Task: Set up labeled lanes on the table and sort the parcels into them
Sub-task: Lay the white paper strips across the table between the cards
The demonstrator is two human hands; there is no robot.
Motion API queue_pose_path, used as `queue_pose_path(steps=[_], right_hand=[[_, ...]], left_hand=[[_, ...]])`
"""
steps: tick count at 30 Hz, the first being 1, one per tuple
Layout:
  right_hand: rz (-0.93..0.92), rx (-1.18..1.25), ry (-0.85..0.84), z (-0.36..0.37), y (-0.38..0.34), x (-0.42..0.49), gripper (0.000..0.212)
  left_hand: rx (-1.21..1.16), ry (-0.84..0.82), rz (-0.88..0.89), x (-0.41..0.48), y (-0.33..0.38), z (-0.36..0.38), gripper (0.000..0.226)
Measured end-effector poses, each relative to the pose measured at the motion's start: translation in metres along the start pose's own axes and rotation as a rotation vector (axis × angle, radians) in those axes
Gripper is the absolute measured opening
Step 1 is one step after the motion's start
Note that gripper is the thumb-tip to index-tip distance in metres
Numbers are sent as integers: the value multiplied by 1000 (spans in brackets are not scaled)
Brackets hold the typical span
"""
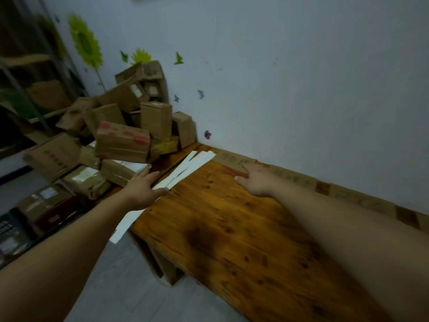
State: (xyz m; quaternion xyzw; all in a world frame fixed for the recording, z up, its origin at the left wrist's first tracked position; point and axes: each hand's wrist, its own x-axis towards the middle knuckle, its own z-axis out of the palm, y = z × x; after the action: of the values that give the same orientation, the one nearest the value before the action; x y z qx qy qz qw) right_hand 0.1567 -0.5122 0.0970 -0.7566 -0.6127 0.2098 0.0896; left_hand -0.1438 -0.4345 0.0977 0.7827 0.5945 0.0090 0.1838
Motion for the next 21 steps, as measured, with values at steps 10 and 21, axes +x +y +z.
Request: queue_pose_path(steps=[10,21], right_hand=[[-99,29,-139,67,-91,132,70],[81,59,-231,141,-150,198,65]], left_hand=[[12,-76,-178,62,-119,-21,68],[13,-317,-25,176,-178,25,47]])
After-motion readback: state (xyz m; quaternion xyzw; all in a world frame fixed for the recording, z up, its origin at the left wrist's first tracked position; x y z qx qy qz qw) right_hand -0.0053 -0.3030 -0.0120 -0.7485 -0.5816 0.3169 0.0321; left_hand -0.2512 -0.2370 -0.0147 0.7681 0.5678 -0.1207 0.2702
